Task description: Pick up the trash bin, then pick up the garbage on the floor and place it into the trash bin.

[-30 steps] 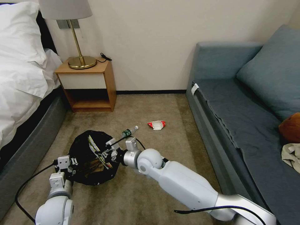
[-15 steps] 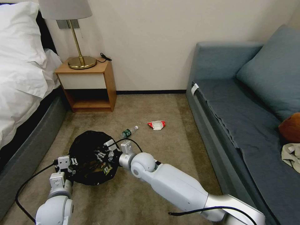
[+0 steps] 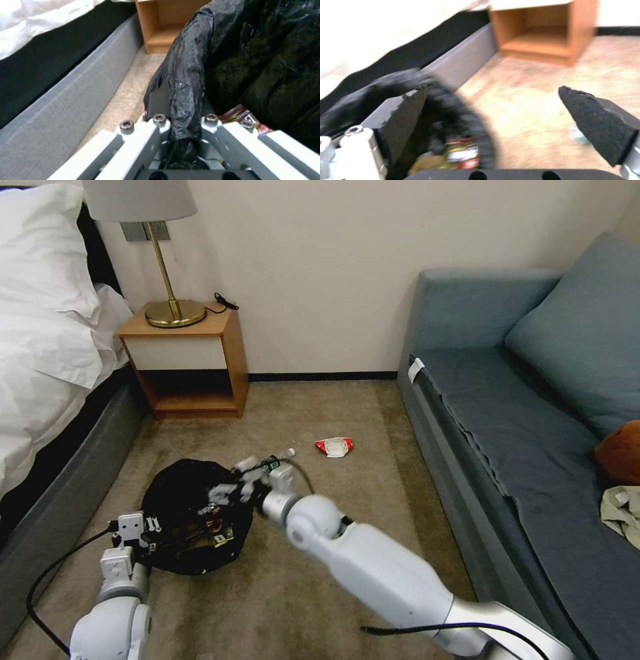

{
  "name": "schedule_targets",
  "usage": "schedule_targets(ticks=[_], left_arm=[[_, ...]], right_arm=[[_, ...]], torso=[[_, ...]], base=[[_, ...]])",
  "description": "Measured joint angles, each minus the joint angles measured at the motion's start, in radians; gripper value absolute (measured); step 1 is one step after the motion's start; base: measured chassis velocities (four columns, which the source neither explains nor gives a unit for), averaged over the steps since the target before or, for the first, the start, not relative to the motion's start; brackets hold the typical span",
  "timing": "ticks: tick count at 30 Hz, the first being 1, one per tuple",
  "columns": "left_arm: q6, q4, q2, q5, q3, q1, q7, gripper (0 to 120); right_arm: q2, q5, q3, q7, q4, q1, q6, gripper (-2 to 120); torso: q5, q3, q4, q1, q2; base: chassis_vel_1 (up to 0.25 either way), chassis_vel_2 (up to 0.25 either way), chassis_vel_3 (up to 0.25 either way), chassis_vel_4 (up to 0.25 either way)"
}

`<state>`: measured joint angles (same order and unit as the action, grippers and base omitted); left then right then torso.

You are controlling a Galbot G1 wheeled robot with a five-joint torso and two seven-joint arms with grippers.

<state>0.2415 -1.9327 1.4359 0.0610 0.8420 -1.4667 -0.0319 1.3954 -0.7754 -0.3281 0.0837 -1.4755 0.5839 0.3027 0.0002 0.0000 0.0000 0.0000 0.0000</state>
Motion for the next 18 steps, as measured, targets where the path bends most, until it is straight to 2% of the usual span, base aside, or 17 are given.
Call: schedule_targets(ticks=[9, 11, 15, 18], left_arm=[[0.003, -0.012, 0.006, 0.021, -0.003, -0.007, -0.006, 4], [0.003, -0.011, 0.001, 0.023, -0.010, -0.003, -0.015, 4], [0.003, -0.016, -0.001, 0.023, -0.011, -0.002, -0.016, 4], [0.004, -0.020, 0.002, 0.026, -0.006, -0.003, -0.017, 4]], right_arm=[[-0.034, 0.056, 0.145, 0.016, -0.003, 0.047, 0.003, 100], [-0.047, 0.103, 0.216, 0.065, 0.024, 0.090, 0.004, 100], [-0.051, 0.137, 0.260, 0.087, 0.050, 0.118, 0.011, 100], [-0.037, 0.175, 0.298, 0.140, 0.098, 0.141, 0.037, 100]], torso=[[0.0000, 0.000, 0.0000, 0.000, 0.000], [0.0001, 0.000, -0.0002, 0.000, 0.000], [0.0001, 0.000, -0.0001, 0.000, 0.000], [-0.0001, 0.000, -0.0001, 0.000, 0.000]], base=[[0.000, 0.000, 0.000, 0.000], [0.000, 0.000, 0.000, 0.000], [0.000, 0.000, 0.000, 0.000], [0.000, 0.000, 0.000, 0.000]])
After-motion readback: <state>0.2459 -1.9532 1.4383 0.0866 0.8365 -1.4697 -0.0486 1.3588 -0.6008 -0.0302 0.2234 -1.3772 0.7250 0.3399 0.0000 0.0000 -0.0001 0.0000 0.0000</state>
